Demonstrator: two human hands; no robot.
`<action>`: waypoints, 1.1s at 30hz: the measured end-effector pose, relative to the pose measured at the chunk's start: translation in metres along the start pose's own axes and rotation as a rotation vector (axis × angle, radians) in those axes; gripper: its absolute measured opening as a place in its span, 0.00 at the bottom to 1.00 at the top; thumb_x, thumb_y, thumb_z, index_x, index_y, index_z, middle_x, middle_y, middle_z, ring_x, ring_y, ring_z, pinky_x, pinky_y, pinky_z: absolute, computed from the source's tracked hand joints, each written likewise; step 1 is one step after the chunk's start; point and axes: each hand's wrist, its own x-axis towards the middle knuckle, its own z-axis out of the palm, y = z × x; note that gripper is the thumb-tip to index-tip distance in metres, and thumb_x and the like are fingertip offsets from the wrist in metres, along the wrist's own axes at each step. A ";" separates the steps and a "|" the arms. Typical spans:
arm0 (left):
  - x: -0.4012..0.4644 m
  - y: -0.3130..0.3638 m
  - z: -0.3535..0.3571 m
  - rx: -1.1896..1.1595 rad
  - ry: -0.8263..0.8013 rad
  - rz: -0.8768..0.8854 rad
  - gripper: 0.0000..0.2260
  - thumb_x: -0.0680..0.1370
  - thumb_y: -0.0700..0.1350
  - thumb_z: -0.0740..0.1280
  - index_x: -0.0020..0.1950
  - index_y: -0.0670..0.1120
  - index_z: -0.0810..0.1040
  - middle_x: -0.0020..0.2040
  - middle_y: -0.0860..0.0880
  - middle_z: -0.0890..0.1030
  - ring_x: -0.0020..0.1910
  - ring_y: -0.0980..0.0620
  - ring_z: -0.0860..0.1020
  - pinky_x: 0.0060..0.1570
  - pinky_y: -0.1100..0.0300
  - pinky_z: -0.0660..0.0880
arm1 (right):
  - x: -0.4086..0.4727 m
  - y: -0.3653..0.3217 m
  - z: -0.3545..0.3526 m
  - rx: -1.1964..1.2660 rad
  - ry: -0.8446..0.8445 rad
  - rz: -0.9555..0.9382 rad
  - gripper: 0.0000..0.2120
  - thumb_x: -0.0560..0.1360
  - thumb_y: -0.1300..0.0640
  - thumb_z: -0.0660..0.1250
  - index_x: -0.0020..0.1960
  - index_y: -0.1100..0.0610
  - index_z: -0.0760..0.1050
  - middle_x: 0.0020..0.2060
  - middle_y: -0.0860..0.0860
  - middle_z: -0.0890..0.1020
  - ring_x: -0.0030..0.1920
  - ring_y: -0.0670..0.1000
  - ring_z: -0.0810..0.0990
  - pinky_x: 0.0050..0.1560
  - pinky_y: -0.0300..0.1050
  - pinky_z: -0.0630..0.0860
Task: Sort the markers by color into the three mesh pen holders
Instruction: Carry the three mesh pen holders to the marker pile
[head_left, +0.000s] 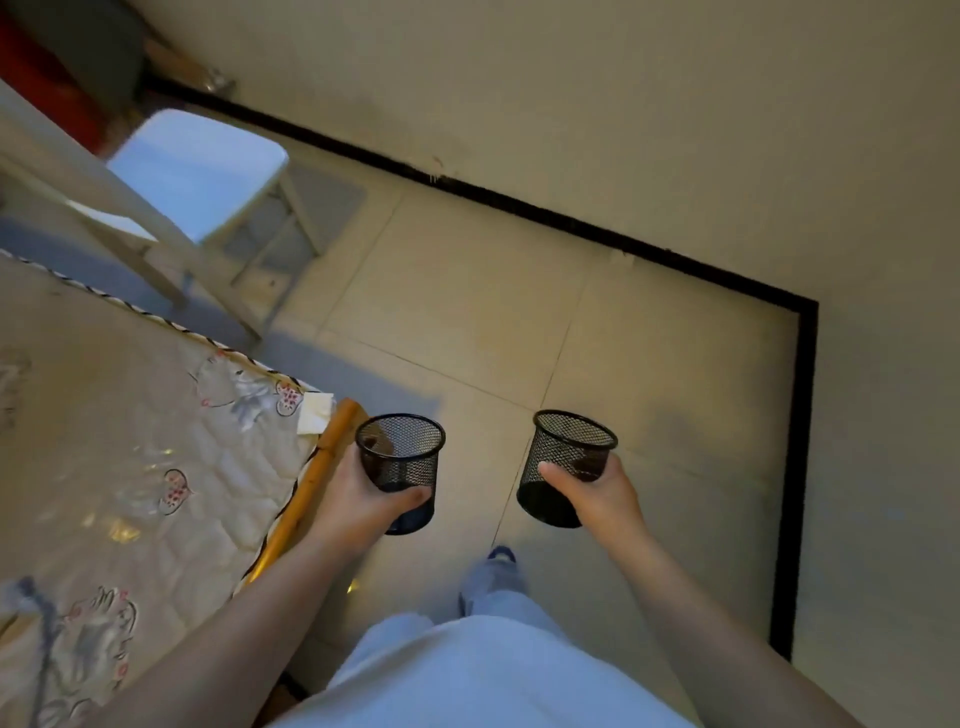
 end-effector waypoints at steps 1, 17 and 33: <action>0.014 0.010 0.001 -0.017 0.005 -0.006 0.35 0.61 0.46 0.80 0.63 0.51 0.68 0.57 0.53 0.76 0.58 0.53 0.73 0.58 0.57 0.70 | 0.017 -0.016 0.002 -0.016 -0.020 -0.008 0.28 0.60 0.47 0.78 0.54 0.53 0.71 0.48 0.48 0.80 0.50 0.49 0.79 0.51 0.42 0.72; 0.287 0.113 -0.064 0.054 -0.019 -0.087 0.33 0.62 0.49 0.79 0.62 0.50 0.67 0.56 0.53 0.74 0.53 0.55 0.72 0.51 0.60 0.67 | 0.230 -0.222 0.103 -0.044 -0.084 -0.004 0.28 0.62 0.49 0.78 0.58 0.54 0.73 0.52 0.49 0.82 0.54 0.51 0.79 0.58 0.47 0.74; 0.536 0.230 -0.102 -0.089 0.107 -0.224 0.31 0.63 0.48 0.79 0.58 0.54 0.64 0.53 0.55 0.73 0.53 0.55 0.72 0.53 0.61 0.68 | 0.455 -0.426 0.161 -0.107 -0.221 -0.004 0.28 0.64 0.52 0.77 0.60 0.54 0.70 0.50 0.48 0.77 0.51 0.49 0.75 0.51 0.41 0.69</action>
